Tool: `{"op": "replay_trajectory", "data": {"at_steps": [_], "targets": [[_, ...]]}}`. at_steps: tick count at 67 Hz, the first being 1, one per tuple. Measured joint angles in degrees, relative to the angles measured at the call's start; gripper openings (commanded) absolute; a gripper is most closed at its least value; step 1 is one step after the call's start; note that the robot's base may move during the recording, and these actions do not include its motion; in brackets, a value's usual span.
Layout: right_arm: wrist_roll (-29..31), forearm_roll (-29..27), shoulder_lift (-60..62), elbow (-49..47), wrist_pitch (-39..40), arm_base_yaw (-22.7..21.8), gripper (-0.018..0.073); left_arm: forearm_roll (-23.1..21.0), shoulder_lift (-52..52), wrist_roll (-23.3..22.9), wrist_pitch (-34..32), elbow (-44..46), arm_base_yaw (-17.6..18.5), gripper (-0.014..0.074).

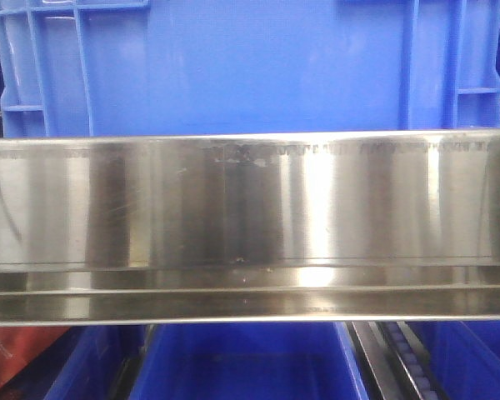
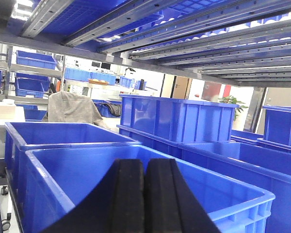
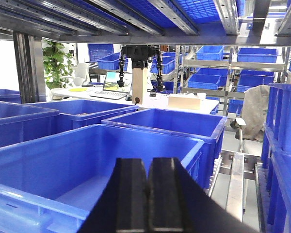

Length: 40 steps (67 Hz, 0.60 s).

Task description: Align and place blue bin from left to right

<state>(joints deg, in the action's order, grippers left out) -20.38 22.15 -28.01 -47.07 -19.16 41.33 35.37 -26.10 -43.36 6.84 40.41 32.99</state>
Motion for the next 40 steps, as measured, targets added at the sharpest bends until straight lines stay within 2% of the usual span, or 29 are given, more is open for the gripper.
{"op": "replay_trajectory", "data": {"at_steps": [18, 22, 32, 40], "targets": [[0.6, -0.4, 0.0, 0.0, 0.0, -0.9, -0.0070, 0.0, 0.0, 0.0, 0.0, 0.0, 0.0, -0.0111], [3.8, -2.1, 0.3, 0.7, 0.4, -3.2, -0.0070, 0.0, 0.0, 0.0, 0.0, 0.0, 0.0, -0.0111], [17.1, -12.5, 2.3, 6.5, 4.8, -12.4, -0.0070, 0.0, 0.0, 0.0, 0.0, 0.0, 0.0, -0.0111], [21.4, -17.4, 5.3, 14.4, 12.3, -19.9, -0.0070, 0.0, 0.0, 0.0, 0.0, 0.0, 0.0, -0.0111]]}}
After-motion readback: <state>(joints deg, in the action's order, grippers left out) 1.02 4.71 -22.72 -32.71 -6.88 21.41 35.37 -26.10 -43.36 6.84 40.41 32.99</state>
